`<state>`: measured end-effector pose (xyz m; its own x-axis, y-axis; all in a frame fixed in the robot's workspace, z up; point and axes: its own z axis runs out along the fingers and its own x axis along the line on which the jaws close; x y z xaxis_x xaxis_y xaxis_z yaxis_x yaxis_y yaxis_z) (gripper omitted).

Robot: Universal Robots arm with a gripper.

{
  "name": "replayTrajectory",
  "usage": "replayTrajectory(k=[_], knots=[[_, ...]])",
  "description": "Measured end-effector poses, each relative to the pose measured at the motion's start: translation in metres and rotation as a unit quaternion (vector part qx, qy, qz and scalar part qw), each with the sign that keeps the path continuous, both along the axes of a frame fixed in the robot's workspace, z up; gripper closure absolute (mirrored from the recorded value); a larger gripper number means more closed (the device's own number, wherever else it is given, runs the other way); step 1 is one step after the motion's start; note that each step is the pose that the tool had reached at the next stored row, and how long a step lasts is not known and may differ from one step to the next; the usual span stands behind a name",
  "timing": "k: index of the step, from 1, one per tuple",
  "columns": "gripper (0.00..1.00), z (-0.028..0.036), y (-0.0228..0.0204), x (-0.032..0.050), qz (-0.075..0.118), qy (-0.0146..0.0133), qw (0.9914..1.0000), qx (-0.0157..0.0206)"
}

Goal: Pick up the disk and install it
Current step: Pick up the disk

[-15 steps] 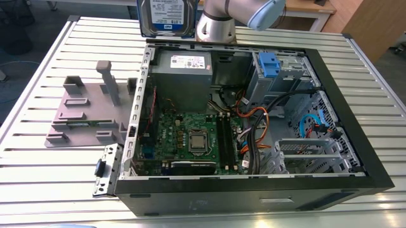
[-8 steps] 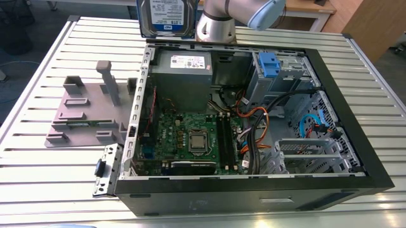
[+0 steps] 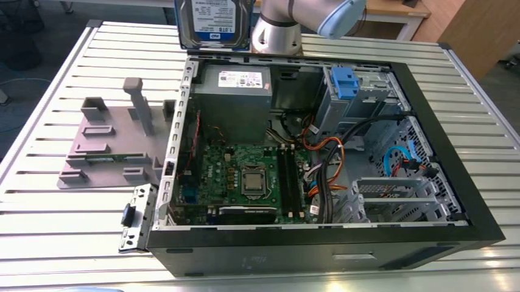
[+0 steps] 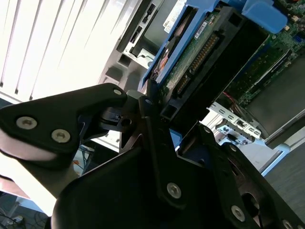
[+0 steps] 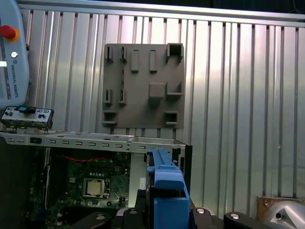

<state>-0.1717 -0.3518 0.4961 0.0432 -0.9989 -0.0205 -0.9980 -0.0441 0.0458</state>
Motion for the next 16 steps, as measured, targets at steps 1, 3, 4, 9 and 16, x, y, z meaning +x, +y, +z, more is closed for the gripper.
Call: replayTrajectory(k=[1, 3, 4, 9, 16], knots=[[0.63, 0.0000, -0.0004, 0.0000, 0.000, 0.0000, 1.00000, 0.0000], [0.63, 0.0000, -0.0011, 0.0000, 0.000, 0.0000, 1.00000, 0.0000], [0.63, 0.0000, -0.0014, 0.0000, 0.000, 0.0000, 1.00000, 0.0000], [0.63, 0.0000, -0.0031, 0.0000, 0.000, 0.0000, 1.00000, 0.0000], [0.63, 0.0000, -0.0056, 0.0000, 0.000, 0.0000, 1.00000, 0.0000]])
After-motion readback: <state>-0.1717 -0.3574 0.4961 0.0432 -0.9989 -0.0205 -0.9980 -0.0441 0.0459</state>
